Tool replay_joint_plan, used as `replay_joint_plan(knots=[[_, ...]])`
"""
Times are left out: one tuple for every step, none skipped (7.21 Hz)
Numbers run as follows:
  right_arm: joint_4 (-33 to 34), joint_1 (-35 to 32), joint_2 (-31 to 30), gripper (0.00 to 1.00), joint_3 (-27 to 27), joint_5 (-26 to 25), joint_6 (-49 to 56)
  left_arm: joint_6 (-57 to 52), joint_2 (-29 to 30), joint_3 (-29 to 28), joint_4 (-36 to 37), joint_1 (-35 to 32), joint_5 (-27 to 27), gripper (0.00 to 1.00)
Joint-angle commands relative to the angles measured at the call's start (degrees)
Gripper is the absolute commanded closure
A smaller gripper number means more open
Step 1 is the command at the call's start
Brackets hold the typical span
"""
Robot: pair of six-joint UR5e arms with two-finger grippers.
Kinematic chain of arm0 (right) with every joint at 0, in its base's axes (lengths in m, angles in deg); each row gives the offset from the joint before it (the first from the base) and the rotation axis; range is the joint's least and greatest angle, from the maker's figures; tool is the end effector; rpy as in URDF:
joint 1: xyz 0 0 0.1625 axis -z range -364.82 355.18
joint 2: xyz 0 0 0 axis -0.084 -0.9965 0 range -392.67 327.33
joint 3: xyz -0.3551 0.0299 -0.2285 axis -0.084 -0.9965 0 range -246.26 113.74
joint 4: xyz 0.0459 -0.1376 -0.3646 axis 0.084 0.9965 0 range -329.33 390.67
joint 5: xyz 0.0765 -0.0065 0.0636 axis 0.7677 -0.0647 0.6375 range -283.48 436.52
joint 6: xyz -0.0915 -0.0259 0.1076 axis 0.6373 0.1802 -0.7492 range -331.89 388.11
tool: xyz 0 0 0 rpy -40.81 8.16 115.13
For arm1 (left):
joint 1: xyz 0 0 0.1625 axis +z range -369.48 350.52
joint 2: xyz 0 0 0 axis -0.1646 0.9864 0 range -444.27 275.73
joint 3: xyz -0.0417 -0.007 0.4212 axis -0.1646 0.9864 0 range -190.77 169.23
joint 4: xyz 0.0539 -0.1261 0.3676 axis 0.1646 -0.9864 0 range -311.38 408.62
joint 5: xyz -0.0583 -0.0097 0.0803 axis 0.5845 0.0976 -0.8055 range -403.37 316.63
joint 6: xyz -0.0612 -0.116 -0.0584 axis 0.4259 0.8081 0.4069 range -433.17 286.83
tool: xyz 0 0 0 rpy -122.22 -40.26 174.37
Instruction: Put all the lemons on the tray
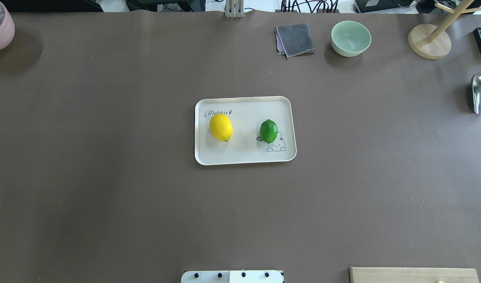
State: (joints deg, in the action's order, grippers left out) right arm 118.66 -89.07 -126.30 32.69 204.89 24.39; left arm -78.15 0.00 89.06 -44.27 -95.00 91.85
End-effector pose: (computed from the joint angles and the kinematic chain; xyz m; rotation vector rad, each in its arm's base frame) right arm -0.0015 -0.4561 0.6496 0.0676 -0.6768 -0.0769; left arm 0.0029 -0.4382 0.6456 0.1194 0.7891 0.2043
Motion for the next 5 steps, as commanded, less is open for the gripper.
replay_joint_plan(knots=[[-0.1,-0.3,-1.2,0.00,0.0,0.0,-0.4,0.4,-0.8,-2.1,-4.8,-0.8,-1.2,0.03],[-0.1,-0.3,-1.0,0.00,-0.2,-0.1,-0.6,0.3,-0.7,-1.9,-4.8,-0.7,-0.8,0.03],[-0.1,-0.3,-1.3,0.00,0.0,0.1,-0.5,0.2,0.5,-2.3,-4.8,-0.5,-0.7,0.03],[0.0,-0.4,-1.4,0.00,0.4,0.6,-0.3,0.1,0.5,-1.7,-4.8,-0.7,-0.2,0.03],[-0.1,-0.4,-1.3,0.00,0.3,0.2,-0.3,0.2,0.3,-1.5,-4.8,-0.7,4.5,0.03]])
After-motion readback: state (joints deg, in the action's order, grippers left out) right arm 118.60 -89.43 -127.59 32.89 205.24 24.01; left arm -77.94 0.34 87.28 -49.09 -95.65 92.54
